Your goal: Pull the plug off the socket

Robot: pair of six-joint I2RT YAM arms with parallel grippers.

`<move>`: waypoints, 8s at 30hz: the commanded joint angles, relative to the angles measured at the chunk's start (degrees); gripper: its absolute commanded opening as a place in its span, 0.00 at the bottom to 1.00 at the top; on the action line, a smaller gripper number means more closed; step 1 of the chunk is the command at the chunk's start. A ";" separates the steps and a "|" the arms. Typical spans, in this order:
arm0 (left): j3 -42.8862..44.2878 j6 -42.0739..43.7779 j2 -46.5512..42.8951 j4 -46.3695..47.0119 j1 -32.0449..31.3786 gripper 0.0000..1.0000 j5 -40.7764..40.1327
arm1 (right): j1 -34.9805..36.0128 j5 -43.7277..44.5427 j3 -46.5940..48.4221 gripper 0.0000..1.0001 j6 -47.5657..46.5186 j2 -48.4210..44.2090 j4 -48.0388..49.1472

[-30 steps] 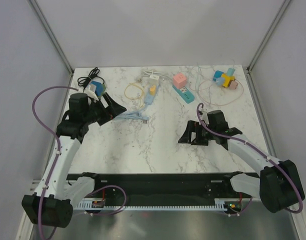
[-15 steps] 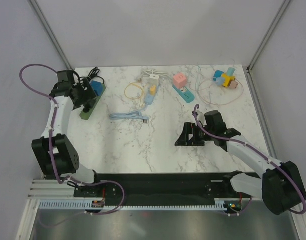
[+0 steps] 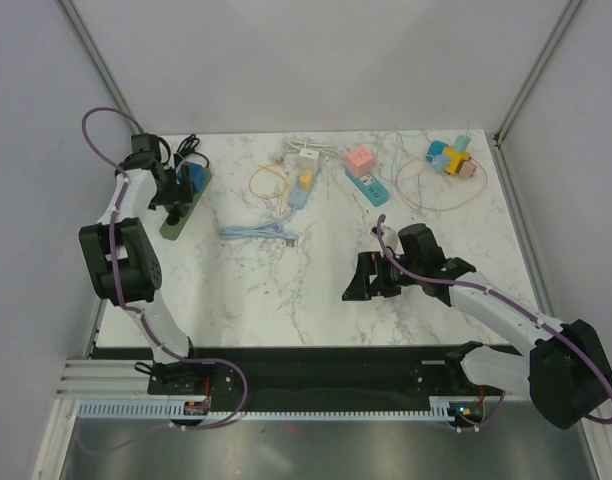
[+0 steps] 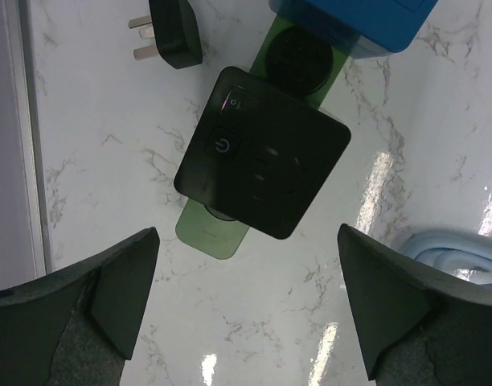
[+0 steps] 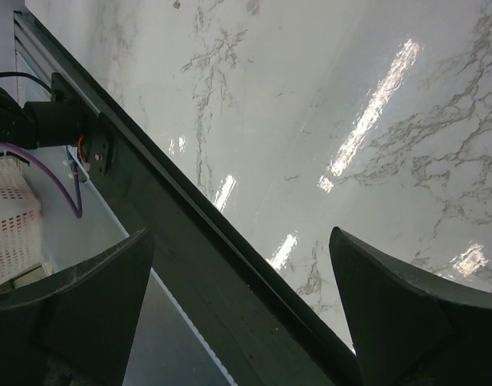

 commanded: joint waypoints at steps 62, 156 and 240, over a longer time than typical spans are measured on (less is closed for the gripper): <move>-27.03 -30.76 -23.96 0.33 -22.94 0.02 12.55 | 9.25 -3.07 15.44 0.98 11.90 23.46 26.17; -51.83 -44.64 -55.87 17.67 -24.52 0.02 29.17 | 13.74 7.74 9.13 0.00 27.32 47.47 46.00; -34.51 -35.77 -28.55 14.57 -23.20 0.97 17.13 | 18.31 6.42 15.73 0.00 6.99 42.37 29.70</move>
